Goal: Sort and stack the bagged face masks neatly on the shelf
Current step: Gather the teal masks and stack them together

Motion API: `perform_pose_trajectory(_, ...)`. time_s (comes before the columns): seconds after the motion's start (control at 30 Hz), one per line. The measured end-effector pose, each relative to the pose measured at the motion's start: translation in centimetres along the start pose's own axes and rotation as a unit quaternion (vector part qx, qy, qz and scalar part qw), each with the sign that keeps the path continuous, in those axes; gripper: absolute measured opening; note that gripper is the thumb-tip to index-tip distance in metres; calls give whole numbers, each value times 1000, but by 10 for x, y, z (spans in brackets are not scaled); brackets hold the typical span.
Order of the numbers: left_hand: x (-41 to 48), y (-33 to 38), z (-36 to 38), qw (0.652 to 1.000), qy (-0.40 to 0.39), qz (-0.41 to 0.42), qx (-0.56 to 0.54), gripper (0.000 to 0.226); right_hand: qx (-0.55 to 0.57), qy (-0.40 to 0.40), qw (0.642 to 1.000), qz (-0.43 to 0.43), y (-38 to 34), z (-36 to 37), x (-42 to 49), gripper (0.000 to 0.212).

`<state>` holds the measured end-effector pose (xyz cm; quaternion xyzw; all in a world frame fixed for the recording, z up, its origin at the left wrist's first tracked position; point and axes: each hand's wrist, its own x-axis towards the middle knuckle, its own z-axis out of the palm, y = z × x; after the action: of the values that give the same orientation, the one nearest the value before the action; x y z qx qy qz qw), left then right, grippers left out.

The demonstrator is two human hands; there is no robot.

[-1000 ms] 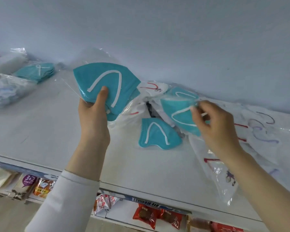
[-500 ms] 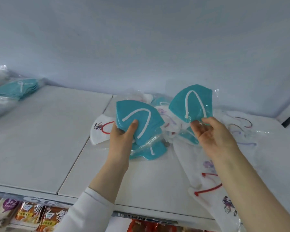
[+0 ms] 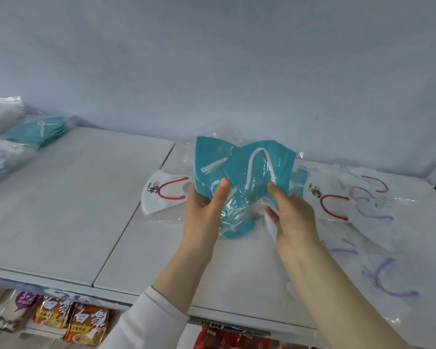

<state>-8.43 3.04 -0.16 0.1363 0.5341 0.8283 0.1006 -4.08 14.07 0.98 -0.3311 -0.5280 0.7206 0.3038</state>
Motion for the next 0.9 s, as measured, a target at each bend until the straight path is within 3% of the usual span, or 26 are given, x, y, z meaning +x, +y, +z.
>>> perform_pose_trajectory(0.1, 1, -1, -6, 1000, 20, -5, 14, 47, -77, -44, 996, -17, 10, 10, -14, 17)
perform_pose_trajectory(0.17, 2, 1, -12, 999, 30, -5, 35, 35, -132, -92, 984, -78, 18, 16, -23, 23)
perform_pose_trajectory(0.27, 8, 11, -33, 995, 83, 17, 58, 24, -304, -167, 920, -184, 17, 10, -16, 21)
perform_pose_trajectory(0.33, 16, 23, -54, 988, 137, 30, 60, 25, -380, -181, 877, -230, 11, -1, -3, 40)
perform_pose_trajectory(0.37, 19, 27, -65, 984, 163, 34, 56, 26, -430, -197, 840, -267, 9, -7, 3, 48)
perform_pose_trajectory(0.4, 21, 31, -75, 981, 184, 36, 50, 26, -507, -231, 773, -304, 5, -11, 5, 54)
perform_pose_trajectory(0.47, 23, 33, -86, 976, 211, 34, 38, 25, -657, -304, 597, -345, 5, -12, 9, 60)
perform_pose_trajectory(0.5, 22, 33, -88, 975, 217, 30, 35, 24, -686, -323, 550, -350, 6, -11, 10, 60)
perform_pose_trajectory(0.6, 19, 29, -86, 977, 210, 19, 33, 23, -689, -337, 484, -421, 15, -5, 13, 38)
perform_pose_trajectory(0.67, 17, 27, -84, 979, 201, 15, 35, 23, -656, -308, 459, -514, 25, -5, 18, 17)
perform_pose_trajectory(0.77, 15, 30, -85, 979, 200, 15, 35, 26, -599, -276, 464, -592, 26, -11, 19, 15)
perform_pose_trajectory(0.83, 17, 35, -90, 976, 217, 21, 32, 29, -555, -242, 512, -609, 18, -16, 16, 20)
perform_pose_trajectory(0.9, 21, 41, -95, 970, 240, 26, 22, 29, -504, -203, 618, -569, 4, -16, 12, 19)
